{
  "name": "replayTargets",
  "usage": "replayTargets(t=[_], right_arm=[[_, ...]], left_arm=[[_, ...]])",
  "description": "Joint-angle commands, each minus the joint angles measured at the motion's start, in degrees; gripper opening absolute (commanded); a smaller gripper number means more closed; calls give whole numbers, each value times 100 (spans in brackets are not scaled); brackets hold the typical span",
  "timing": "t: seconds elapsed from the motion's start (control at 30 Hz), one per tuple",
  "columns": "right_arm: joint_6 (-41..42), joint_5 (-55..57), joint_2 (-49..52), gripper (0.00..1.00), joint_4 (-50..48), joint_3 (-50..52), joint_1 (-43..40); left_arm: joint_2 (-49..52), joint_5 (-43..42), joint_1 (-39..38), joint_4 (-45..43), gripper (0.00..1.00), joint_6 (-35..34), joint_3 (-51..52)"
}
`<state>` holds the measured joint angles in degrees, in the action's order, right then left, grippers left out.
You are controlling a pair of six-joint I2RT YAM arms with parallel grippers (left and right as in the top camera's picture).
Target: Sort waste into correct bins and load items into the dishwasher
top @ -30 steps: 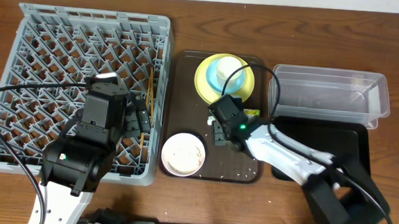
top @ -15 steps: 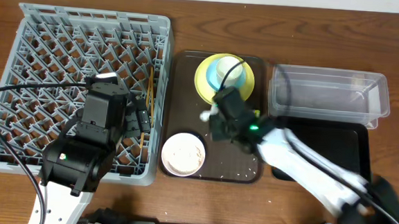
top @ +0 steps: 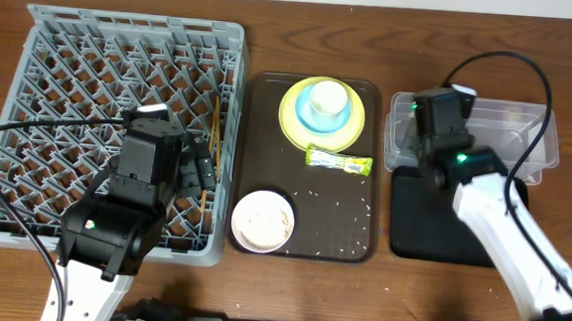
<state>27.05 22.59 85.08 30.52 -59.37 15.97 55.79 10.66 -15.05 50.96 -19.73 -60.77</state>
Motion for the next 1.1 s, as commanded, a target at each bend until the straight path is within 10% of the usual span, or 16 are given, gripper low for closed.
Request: replayTargets(t=[0.0,0.23,0.53,1.07], right_arm=[[-468,-81,229,66,-35,66,-249],[-1585,-1137,-50,87,-201,55,-323],[-2798,-5104,-289,71,-278,55,-7],[-3742,-2354,1071,78,-470,57,1375]], left_arm=[[0,31,24,2,94,-55,-31],[0,31,26,2,94,-55,-31],[0,31,26,2,94,-55,-31],[0,31,26,2,94,-55,-31]])
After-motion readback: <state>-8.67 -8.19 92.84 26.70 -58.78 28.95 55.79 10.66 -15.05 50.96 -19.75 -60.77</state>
